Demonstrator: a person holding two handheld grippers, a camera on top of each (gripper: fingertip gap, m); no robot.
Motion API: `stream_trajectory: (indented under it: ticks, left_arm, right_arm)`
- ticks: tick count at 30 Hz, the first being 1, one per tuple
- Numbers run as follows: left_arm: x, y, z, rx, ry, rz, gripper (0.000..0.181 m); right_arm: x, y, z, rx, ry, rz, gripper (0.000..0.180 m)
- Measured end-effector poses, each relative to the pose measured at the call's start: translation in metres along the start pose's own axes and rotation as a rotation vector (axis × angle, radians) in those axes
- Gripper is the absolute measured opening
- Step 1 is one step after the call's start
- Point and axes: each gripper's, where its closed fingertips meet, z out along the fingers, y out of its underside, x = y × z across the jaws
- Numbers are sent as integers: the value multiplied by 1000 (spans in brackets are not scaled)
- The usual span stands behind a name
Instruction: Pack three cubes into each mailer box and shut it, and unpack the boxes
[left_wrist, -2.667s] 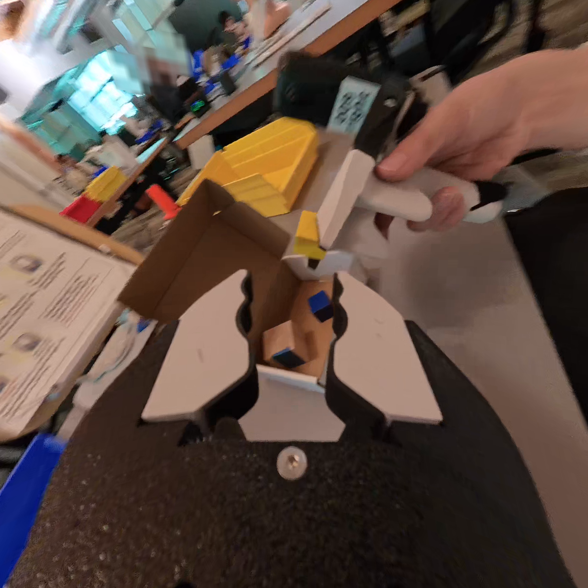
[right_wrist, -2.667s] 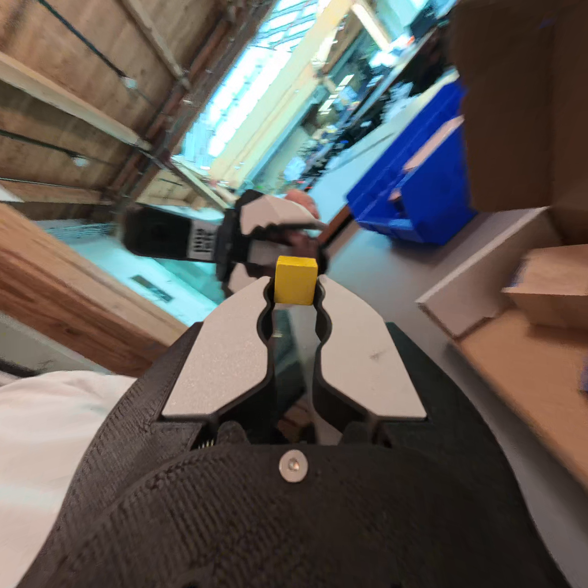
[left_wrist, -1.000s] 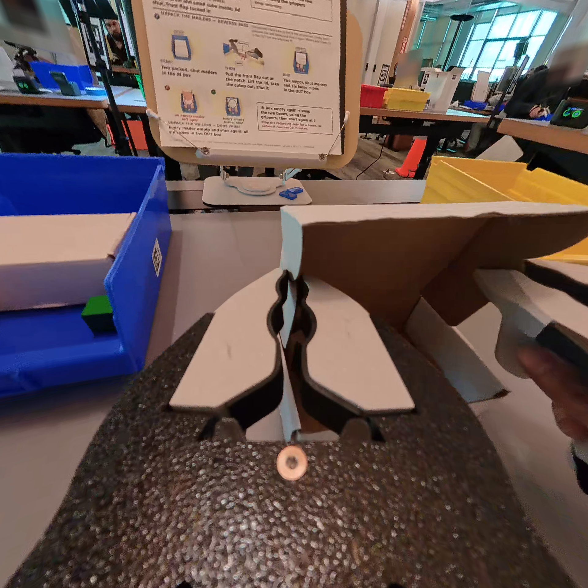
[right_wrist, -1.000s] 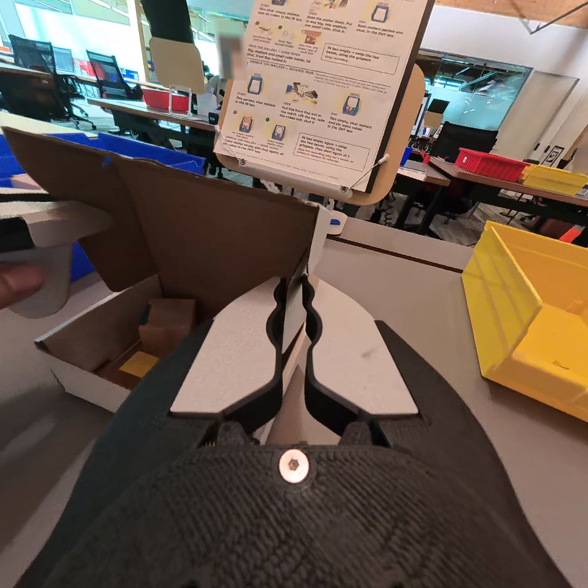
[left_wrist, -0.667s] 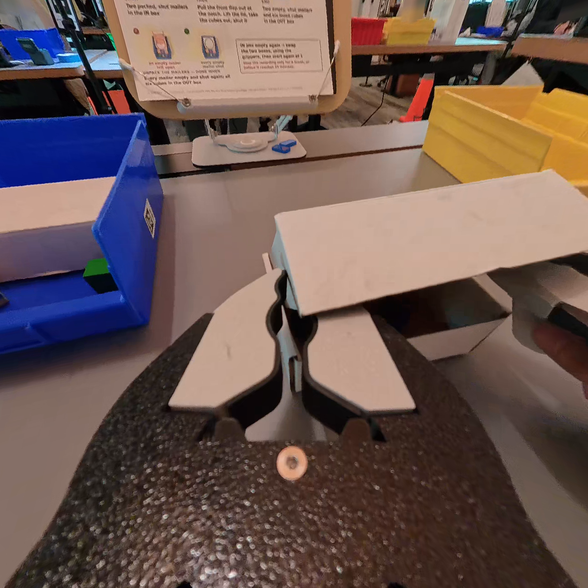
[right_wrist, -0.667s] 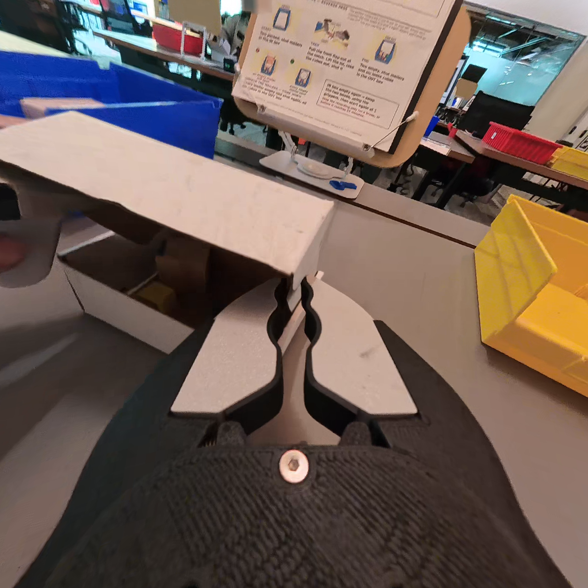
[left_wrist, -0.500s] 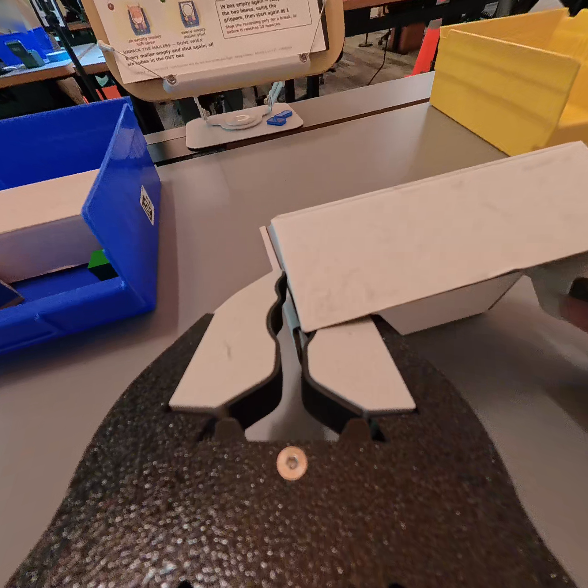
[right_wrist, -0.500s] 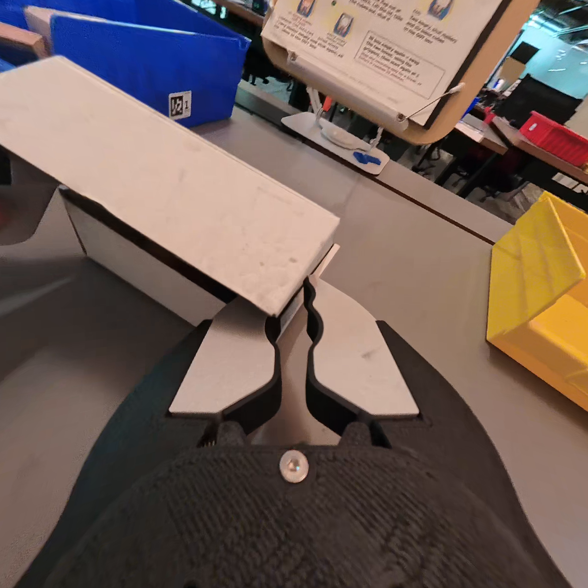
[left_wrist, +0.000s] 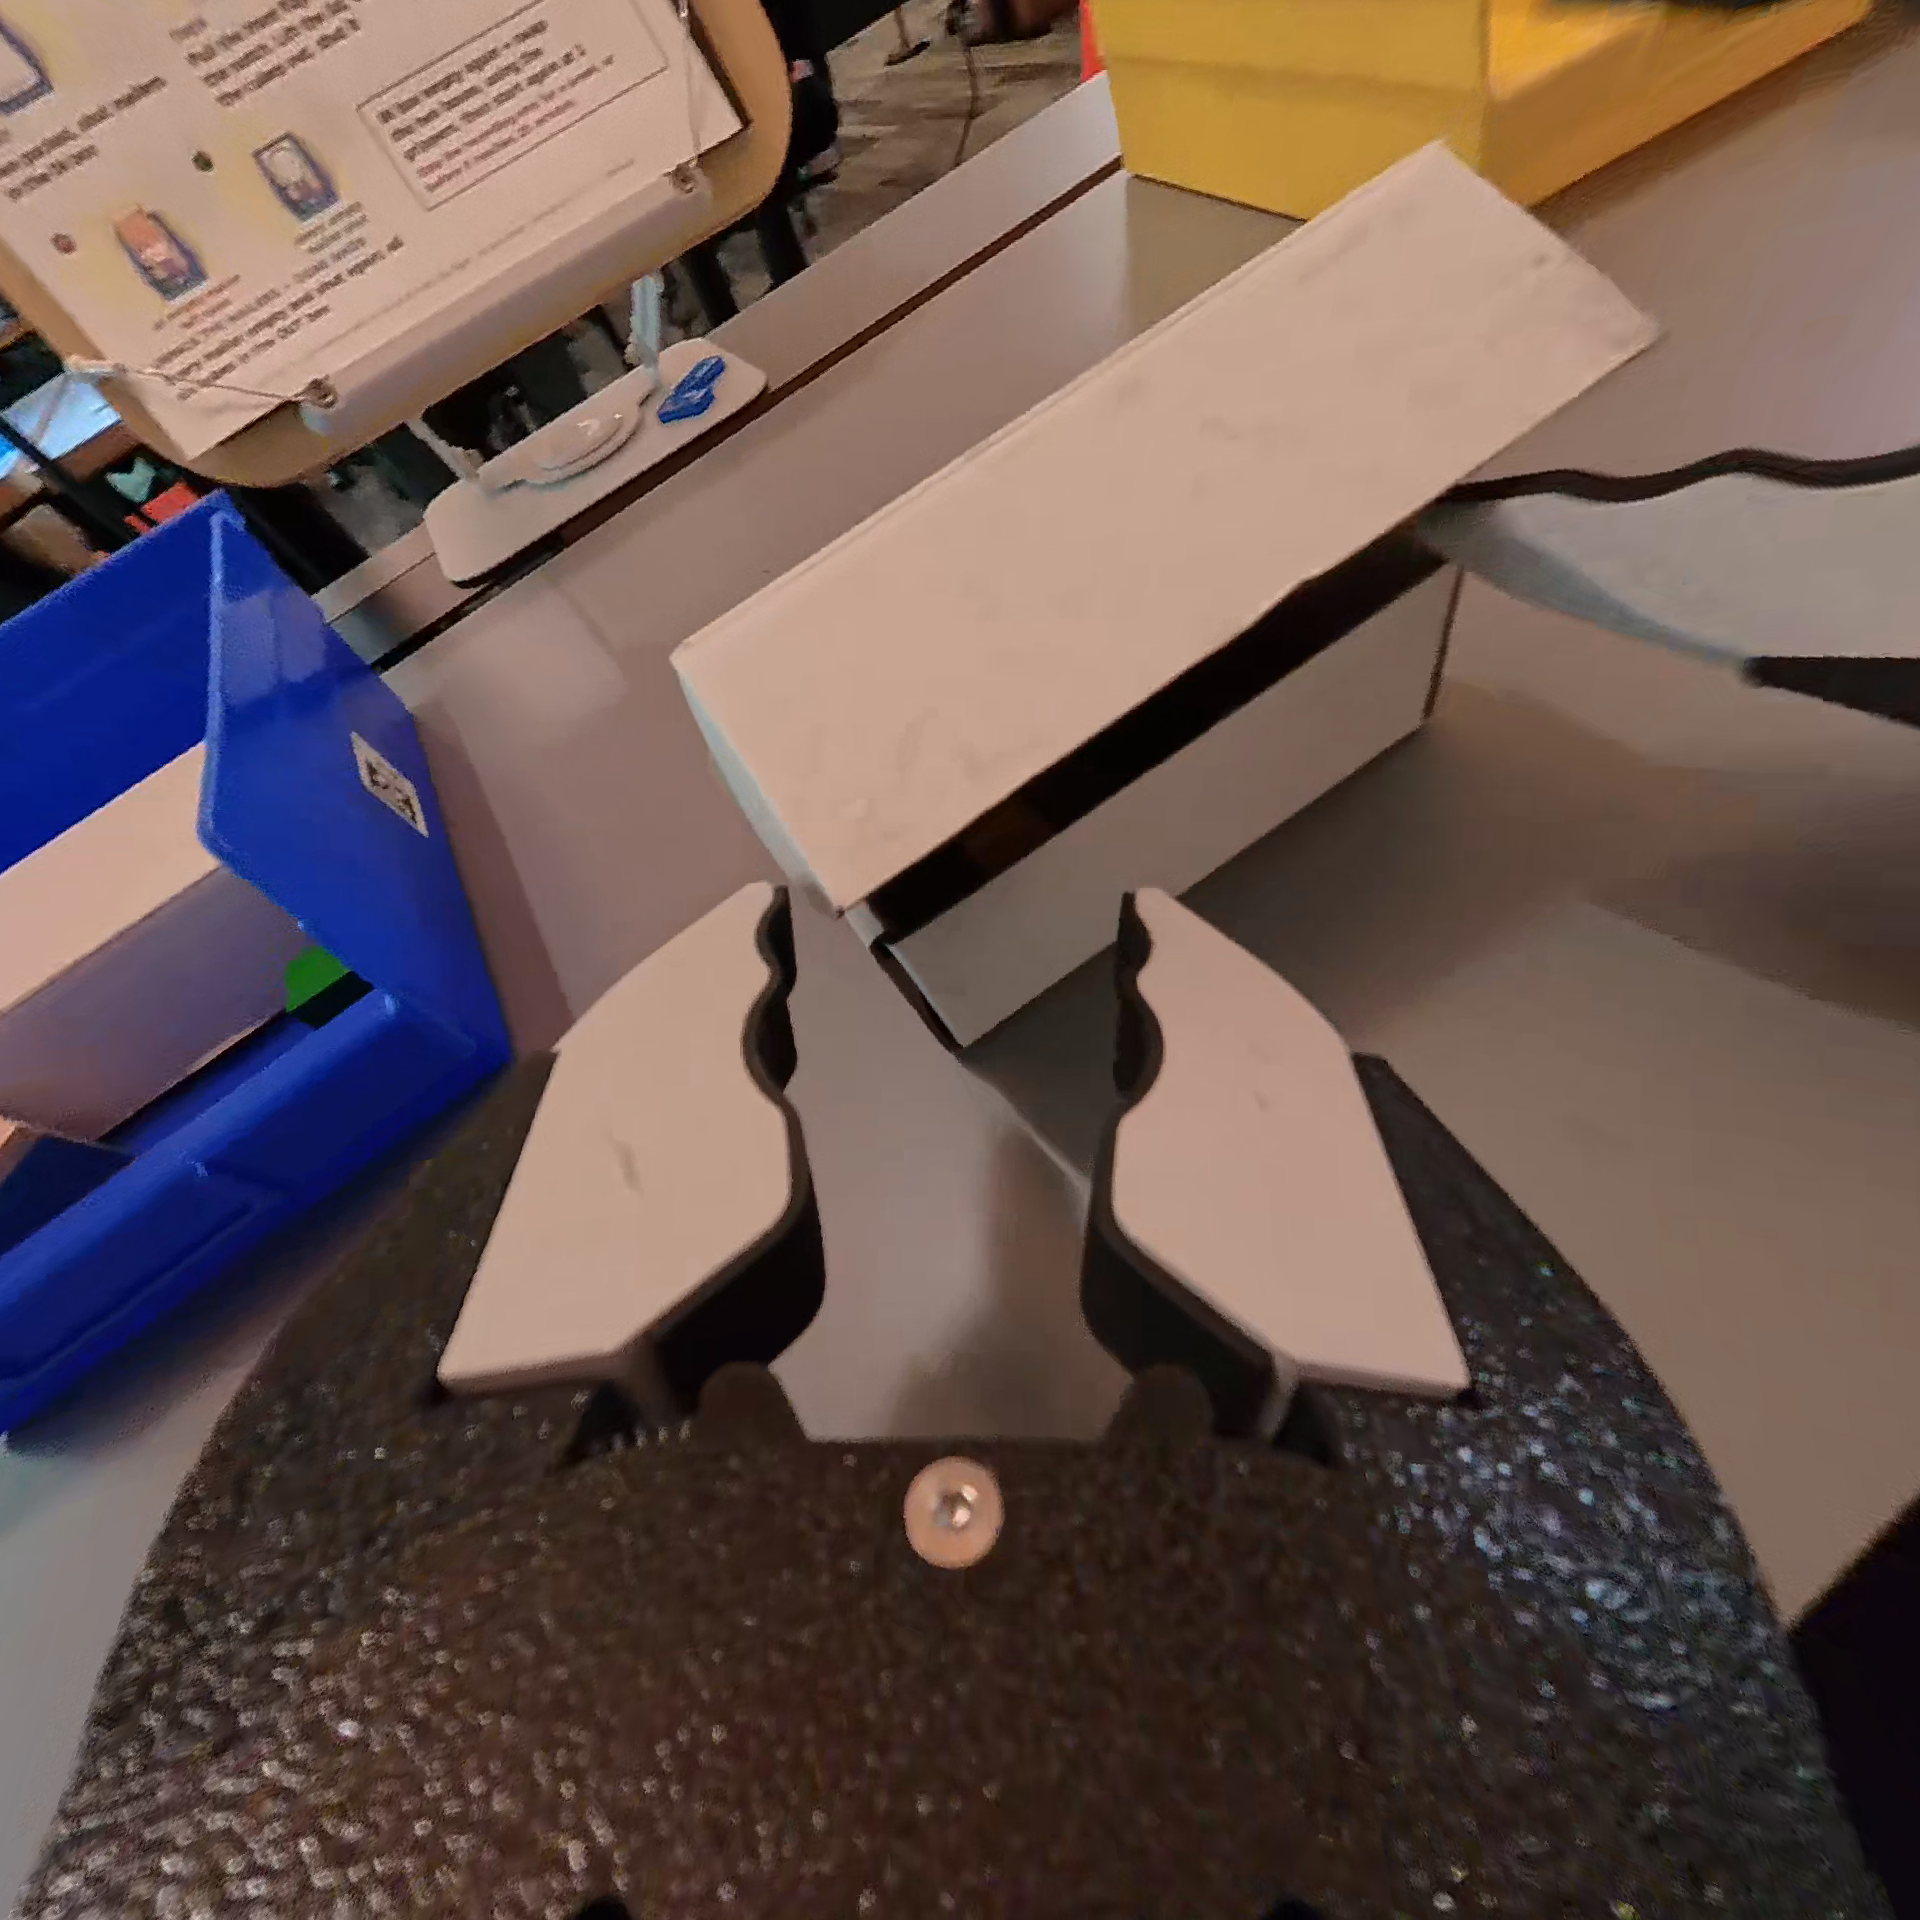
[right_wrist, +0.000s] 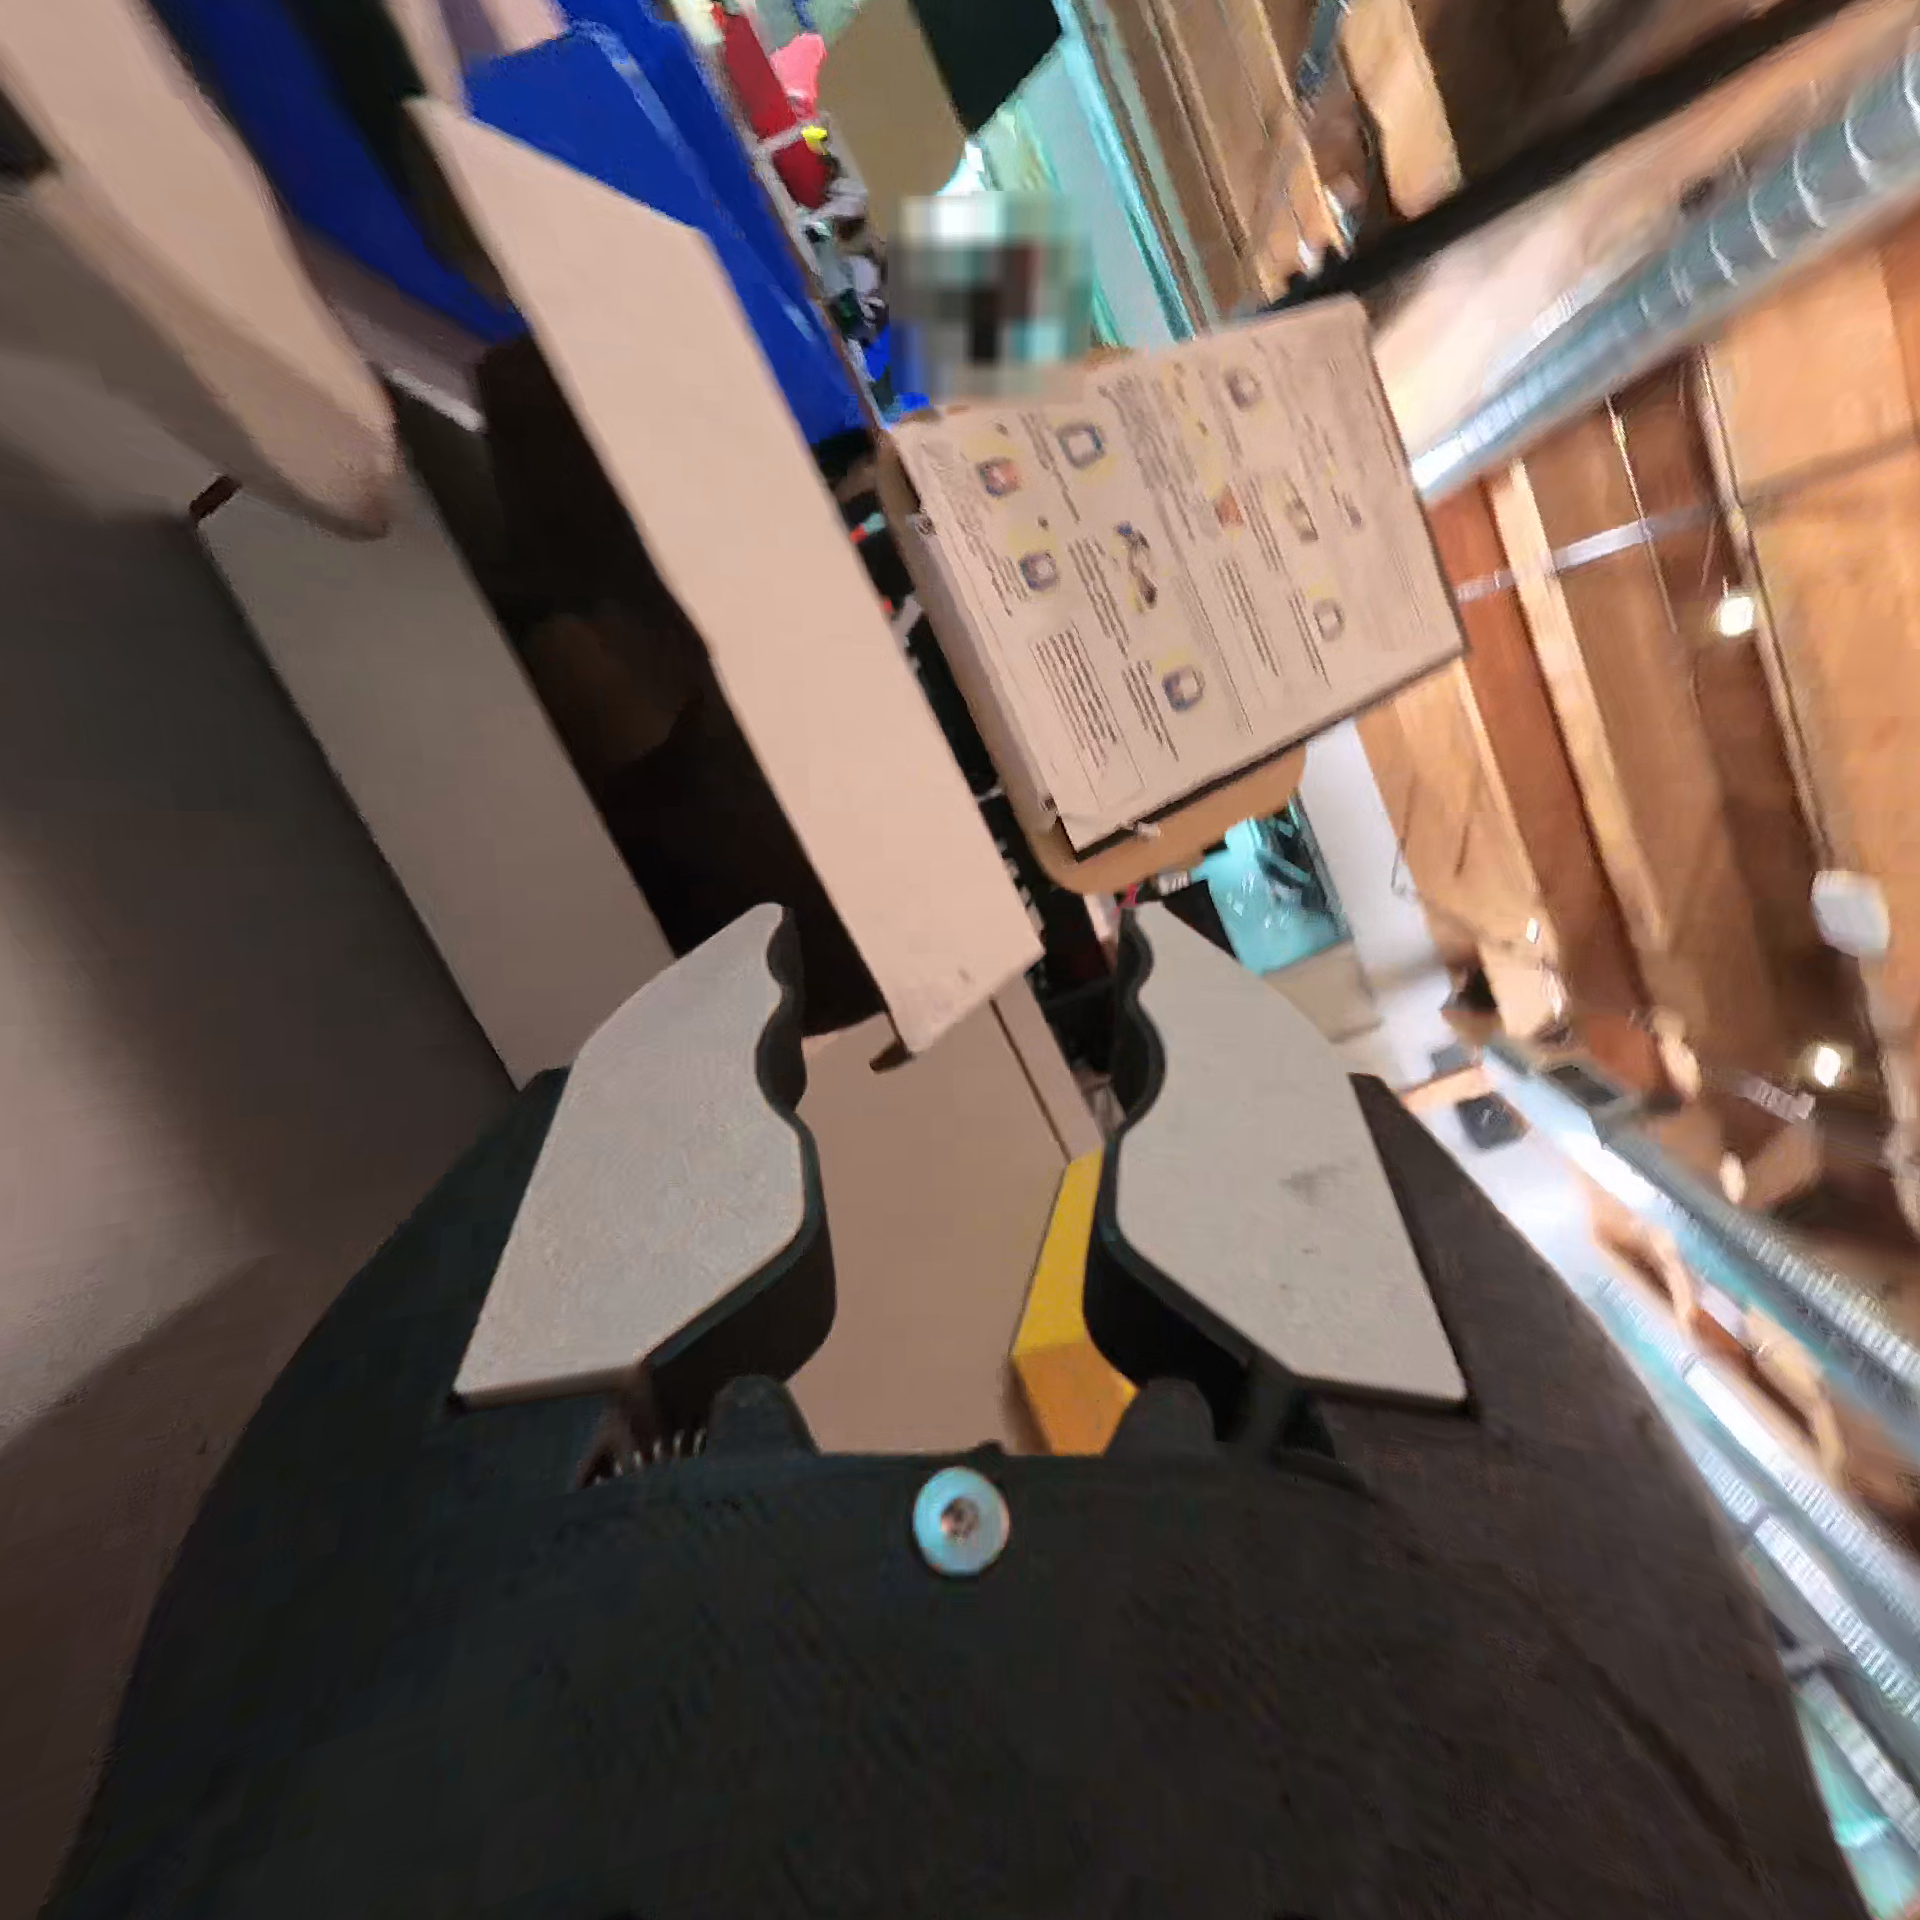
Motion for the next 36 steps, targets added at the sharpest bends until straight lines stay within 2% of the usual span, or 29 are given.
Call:
stream_trajectory:
  ticks: [2, 4, 6, 8, 10, 12, 14, 17, 22, 25, 28, 30, 32, 34, 36]
  left_arm:
    - [-2, -2, -7, 8, 41, 5, 61]
    - [-6, -5, -14, 22, 80, 2, 61]
    - [-11, -15, -22, 67, 140, -18, 57]
    - [-19, -30, -32, 149, 191, -50, 48]
    - [-29, -47, -42, 232, 231, -95, 31]
    - [-37, -61, -44, 282, 278, -134, 19]
    - [-41, -61, -30, 244, 317, -127, 0]
    - [-40, -43, 6, 71, 390, -90, 0]
    - [-35, -18, 53, -58, 459, -61, 0]
    - [-33, -1, 62, -141, 466, -80, 0]
    - [-32, -1, 62, -126, 465, -163, 0]
    - [-32, -1, 62, -117, 477, -206, 0]
    - [-32, -1, 62, -104, 479, -227, 0]
    - [-32, -1, 61, -90, 475, -231, 0]
    - [-32, -1, 61, -78, 477, -241, 0]
  right_arm:
    - [-8, -4, 5, 1, -44, -91, 41]
    - [-11, -7, 7, 1, -72, -100, 16]
    - [-13, -8, 5, -4, -114, -92, 13]
    - [-22, -8, 0, -11, -226, -90, 7]
    - [-36, -3, -7, -32, -354, -70, 7]
    - [-41, 0, -10, -36, -407, -41, 8]
    - [-47, 3, -10, -38, -457, 5, 9]
    - [-54, 6, -8, -50, -498, 37, 10]
    - [-61, 9, -3, -42, -494, 65, 12]
    - [-60, 10, -3, -32, -499, 97, 13]
    - [-65, 10, -5, -23, -535, 122, 17]
    - [-72, 11, -12, -24, -622, 143, 20]
    - [-64, 0, -18, 47, -668, 243, 24]
    - [-36, -14, -21, 140, -660, 457, 12]
    - [-7, -13, -12, 144, -609, 669, 0]
